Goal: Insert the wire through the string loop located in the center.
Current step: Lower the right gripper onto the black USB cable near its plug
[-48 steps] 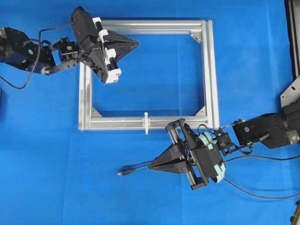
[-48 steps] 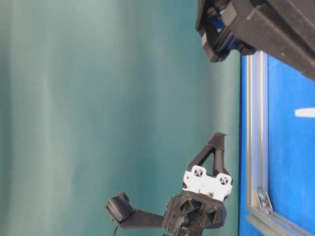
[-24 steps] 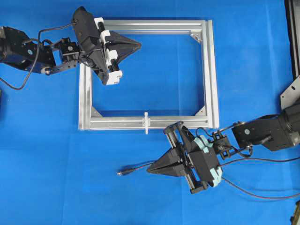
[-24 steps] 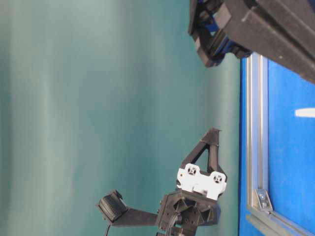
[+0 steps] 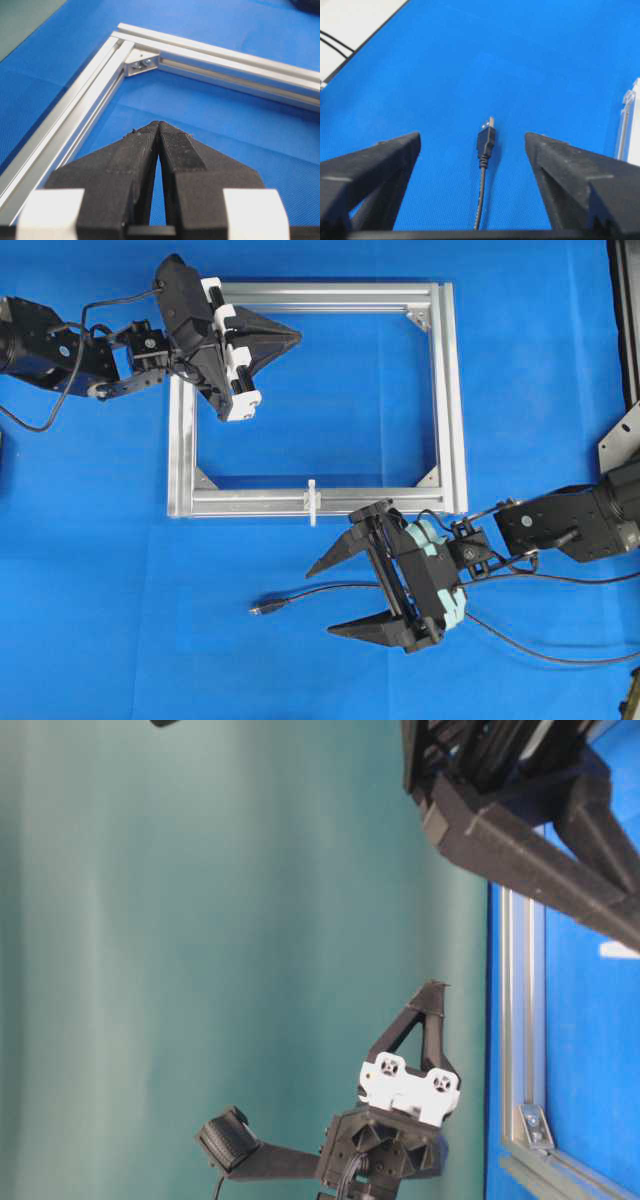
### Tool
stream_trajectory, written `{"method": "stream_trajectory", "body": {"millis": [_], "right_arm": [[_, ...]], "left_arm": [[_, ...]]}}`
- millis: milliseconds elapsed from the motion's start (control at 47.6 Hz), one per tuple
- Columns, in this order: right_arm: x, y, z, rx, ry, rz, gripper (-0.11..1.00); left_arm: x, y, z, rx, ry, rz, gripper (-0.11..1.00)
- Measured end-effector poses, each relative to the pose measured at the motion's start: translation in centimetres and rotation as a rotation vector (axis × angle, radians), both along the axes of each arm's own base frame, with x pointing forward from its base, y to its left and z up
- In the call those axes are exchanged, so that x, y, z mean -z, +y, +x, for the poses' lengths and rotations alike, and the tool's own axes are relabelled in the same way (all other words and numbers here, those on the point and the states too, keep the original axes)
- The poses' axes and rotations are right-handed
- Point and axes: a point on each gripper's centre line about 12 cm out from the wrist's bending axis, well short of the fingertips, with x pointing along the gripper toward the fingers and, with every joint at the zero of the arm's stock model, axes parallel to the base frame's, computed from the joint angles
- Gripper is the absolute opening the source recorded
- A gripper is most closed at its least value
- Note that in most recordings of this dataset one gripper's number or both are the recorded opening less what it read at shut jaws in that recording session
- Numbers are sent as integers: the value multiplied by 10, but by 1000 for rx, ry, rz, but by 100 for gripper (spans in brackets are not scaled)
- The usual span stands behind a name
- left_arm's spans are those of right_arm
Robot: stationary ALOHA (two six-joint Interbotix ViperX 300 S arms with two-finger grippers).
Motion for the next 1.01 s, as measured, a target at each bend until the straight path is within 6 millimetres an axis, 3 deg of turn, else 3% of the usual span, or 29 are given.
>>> {"method": "stream_trajectory", "body": {"millis": [252, 756, 1008], "right_arm": [[1, -1, 7, 24, 31, 2, 91], [64, -7, 30, 116, 184, 12, 89], [75, -9, 32, 150, 211, 28, 84]], "left_arm": [[0, 0, 0, 0, 0, 0, 0], [0, 0, 0, 0, 0, -1, 0], [0, 0, 0, 0, -1, -2, 0]]}}
